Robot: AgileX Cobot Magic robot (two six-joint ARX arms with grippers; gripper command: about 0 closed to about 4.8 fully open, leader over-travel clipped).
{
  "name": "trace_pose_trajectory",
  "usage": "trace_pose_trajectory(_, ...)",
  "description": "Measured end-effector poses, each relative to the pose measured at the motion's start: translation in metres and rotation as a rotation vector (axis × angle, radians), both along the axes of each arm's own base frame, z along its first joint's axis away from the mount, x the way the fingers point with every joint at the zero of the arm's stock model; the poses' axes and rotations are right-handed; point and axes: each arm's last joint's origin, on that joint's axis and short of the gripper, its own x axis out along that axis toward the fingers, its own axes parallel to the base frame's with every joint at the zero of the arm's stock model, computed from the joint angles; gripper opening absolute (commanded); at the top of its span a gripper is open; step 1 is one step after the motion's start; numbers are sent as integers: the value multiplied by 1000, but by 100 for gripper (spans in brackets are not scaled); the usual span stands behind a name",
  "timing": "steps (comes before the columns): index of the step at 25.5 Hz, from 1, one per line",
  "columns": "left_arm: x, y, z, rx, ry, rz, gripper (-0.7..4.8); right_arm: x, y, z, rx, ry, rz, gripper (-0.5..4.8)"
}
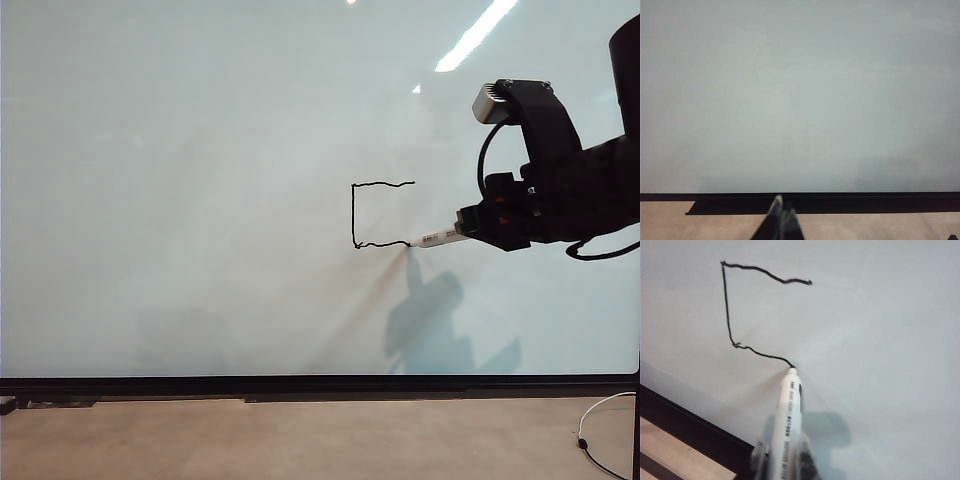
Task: Pick up the pen on the shelf to the right of the whiteboard and draw a rectangle.
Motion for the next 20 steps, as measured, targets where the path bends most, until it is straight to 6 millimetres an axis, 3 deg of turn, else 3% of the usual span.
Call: trace_pose_trajectory(20, 0, 0, 0, 0, 0, 0, -4, -2, -7, 2, 4, -14, -22, -5)
